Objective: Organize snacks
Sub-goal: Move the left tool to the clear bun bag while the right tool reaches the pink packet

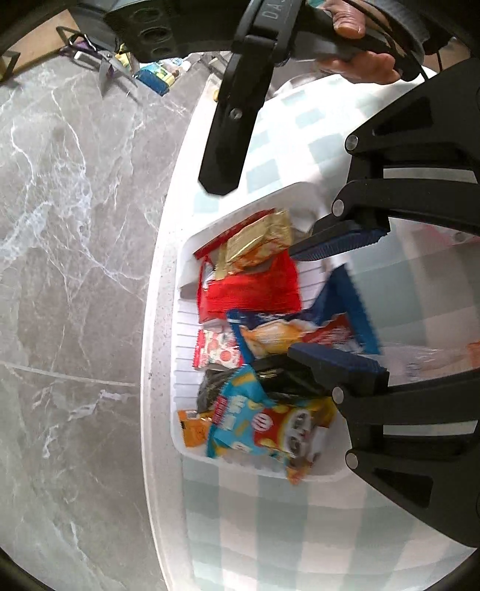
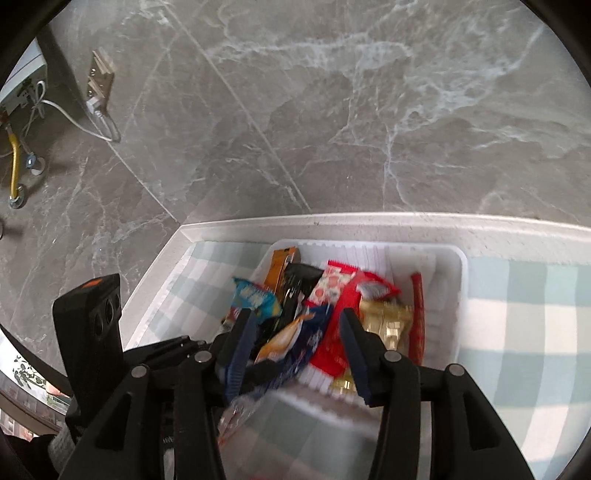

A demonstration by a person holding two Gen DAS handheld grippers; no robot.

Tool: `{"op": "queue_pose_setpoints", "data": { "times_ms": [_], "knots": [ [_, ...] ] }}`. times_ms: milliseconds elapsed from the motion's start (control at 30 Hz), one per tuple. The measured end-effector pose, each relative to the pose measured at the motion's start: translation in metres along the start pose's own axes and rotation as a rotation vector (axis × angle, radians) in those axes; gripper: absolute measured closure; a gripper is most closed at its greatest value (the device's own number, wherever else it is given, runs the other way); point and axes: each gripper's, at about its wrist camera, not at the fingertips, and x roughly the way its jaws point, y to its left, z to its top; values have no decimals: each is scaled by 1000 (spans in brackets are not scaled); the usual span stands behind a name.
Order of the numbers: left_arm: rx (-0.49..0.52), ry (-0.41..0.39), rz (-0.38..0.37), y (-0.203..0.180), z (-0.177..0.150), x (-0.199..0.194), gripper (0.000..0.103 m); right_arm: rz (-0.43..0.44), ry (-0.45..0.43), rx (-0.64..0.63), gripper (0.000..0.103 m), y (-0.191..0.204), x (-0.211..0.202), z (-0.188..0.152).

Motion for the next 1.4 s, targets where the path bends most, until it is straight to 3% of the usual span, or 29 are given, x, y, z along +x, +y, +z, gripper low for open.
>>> {"op": "queue_pose_setpoints", "data": {
  "times_ms": [400,800,1400],
  "knots": [
    [-32,8,56,10,-73,-64,59,6,22,30,51,18,-36,-67],
    [-49,53,111,19,-134,-88,59,-29,96,20,48,35,-38,-137],
    [-24,76,101,26,-134,-80,59,-120,180,-23,48,50,-12,-171]
  ]
}}
